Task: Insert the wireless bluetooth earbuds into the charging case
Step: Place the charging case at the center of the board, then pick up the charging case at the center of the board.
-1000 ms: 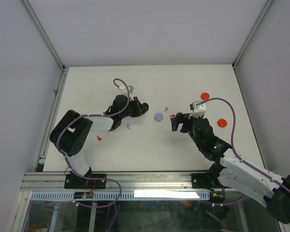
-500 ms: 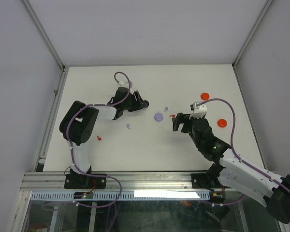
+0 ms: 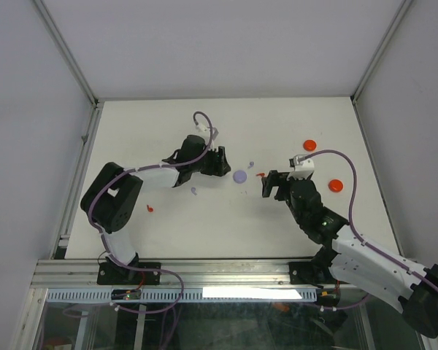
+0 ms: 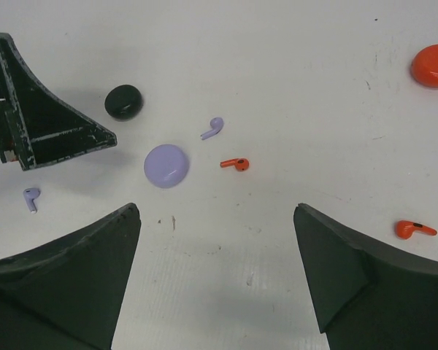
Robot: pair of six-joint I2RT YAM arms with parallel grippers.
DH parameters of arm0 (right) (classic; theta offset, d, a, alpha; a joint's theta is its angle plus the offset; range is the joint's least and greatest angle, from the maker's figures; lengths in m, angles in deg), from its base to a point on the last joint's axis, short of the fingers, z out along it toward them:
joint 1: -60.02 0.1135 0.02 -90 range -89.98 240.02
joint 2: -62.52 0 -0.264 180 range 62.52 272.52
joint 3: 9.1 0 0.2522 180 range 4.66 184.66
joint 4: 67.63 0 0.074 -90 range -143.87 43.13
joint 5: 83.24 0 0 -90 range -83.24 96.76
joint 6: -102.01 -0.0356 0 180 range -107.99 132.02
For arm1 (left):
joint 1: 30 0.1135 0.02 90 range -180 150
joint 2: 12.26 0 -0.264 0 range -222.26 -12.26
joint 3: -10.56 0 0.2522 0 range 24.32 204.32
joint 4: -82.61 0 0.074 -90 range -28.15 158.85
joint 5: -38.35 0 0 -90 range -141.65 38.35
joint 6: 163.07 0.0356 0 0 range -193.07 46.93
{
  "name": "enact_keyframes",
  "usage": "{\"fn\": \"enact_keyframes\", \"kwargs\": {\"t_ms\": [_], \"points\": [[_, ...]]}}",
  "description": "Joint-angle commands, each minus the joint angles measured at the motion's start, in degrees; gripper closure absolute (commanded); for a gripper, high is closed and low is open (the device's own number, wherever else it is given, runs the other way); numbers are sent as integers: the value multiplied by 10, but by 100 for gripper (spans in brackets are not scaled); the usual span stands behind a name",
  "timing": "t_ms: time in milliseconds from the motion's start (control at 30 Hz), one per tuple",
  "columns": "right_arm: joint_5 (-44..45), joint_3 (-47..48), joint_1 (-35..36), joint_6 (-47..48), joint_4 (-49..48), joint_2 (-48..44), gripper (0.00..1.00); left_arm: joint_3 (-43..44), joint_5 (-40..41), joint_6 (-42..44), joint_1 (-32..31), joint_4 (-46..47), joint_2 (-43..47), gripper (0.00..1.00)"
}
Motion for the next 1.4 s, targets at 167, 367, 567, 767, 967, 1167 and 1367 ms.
{"fn": "enact_keyframes", "kwargs": {"t_ms": [167, 367, 567, 767, 967, 1167, 1367], "points": [[42, -20, -1, -13, -49, -36, 10, 41, -65, 235, -44, 8, 21, 28], [44, -22, -1, -13, -52, -37, 9, 59, -77, 295, -48, 15, -10, 24], [43, -21, -1, -13, -56, -21, 9, 85, -88, 312, -66, 23, -49, 22], [40, -19, -1, -12, -61, -6, 9, 87, -61, 313, -79, 42, -72, 22], [40, -19, -1, -11, -65, 0, 8, 95, -43, 320, -85, 46, -99, 27], [38, -18, -1, -11, -67, 11, 8, 93, -27, 341, -97, 47, -109, 32], [34, -17, -1, -11, -67, 13, 8, 48, -24, 349, -101, 69, -88, 41]]}}
